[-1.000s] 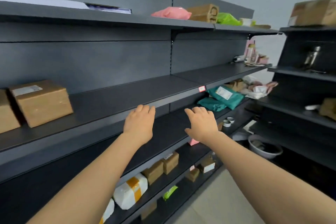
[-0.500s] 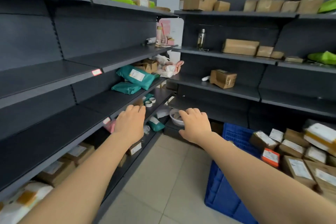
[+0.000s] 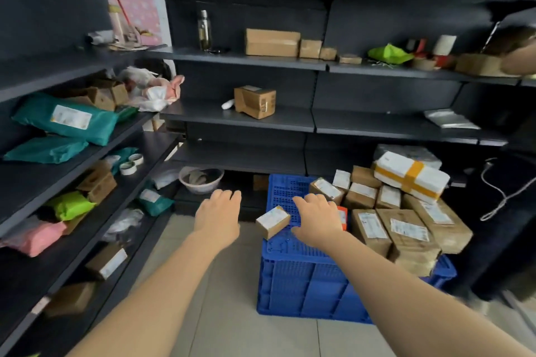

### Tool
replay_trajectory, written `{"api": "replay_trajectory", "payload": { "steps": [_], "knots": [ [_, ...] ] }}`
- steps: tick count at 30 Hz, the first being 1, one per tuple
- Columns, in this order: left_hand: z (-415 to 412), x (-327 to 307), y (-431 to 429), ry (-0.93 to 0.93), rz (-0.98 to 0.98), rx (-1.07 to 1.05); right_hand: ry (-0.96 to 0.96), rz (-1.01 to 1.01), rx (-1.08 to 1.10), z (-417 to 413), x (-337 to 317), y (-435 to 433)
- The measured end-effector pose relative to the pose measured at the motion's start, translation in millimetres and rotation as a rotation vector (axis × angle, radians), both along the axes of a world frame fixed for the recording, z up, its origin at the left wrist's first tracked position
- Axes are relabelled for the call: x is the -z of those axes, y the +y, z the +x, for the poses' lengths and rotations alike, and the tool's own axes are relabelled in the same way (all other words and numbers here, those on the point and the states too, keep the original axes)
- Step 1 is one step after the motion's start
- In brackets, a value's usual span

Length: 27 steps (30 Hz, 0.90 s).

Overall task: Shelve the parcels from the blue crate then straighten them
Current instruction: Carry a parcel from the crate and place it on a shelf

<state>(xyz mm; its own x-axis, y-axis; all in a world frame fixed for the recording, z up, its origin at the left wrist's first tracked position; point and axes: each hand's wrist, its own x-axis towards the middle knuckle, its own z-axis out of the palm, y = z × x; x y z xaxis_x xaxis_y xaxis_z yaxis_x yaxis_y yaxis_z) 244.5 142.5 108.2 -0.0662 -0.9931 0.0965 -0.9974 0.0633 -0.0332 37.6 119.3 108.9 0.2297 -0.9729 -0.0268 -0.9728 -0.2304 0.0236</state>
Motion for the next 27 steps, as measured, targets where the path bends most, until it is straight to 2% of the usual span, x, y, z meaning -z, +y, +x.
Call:
{"api": "replay_trajectory", "payload": {
  "steps": [12, 27],
  "knots": [
    [-88.0, 105.4, -180.8, 0.071, 0.284, 0.098, 0.021, 0.255, 0.218, -107.3, 86.6, -137.1],
    [-145.8, 248.2, -318.4, 0.148, 0.592, -0.154, -0.076, 0.497, 0.288, -194.8, 220.3, -279.3]
  ]
}}
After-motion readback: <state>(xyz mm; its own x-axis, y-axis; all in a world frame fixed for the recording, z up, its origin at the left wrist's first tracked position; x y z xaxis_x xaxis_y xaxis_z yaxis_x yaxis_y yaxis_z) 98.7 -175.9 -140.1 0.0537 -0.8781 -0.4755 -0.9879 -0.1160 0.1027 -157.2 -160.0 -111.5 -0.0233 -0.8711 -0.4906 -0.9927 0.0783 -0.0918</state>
